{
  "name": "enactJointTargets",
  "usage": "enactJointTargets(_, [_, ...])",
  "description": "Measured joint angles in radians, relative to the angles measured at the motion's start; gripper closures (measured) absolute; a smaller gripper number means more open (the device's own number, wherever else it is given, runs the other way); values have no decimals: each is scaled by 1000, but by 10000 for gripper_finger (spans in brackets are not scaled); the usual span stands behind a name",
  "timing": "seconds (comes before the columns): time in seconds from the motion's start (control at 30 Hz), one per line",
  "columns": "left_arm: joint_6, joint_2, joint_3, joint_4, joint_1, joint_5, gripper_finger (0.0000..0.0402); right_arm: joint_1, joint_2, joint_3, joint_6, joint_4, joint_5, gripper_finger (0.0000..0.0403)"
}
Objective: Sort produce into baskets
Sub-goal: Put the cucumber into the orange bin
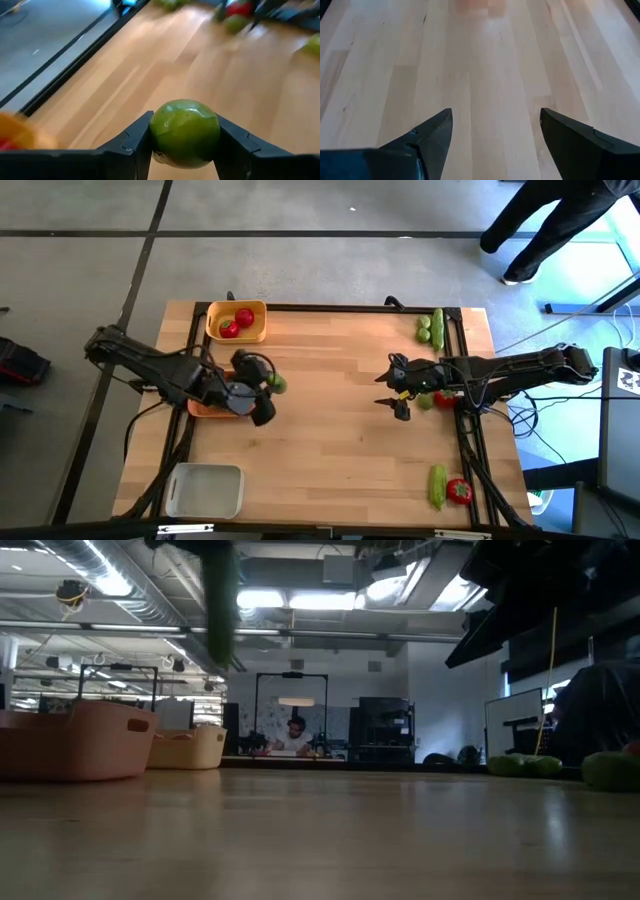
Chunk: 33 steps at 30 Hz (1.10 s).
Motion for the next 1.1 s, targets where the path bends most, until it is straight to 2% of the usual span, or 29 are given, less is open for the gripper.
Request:
enactJointTargets(0.27, [-232, 3, 36, -376, 0, 14, 236, 0, 0, 0, 14, -7, -1, 111])
enactJointTargets(0.4, [-313, 10, 12, -479, 0, 42, 236, 0, 0, 0, 14, -6, 0, 111])
enactJointTargets(0.77, [-403, 14, -163, -500, 0, 151, 236, 0, 0, -32, 13, 13, 0, 111])
enactJointTargets(1.1, [-372, 14, -284, -489, 42, 166, 235, 0, 0, -92, 19, 65, 1, 111])
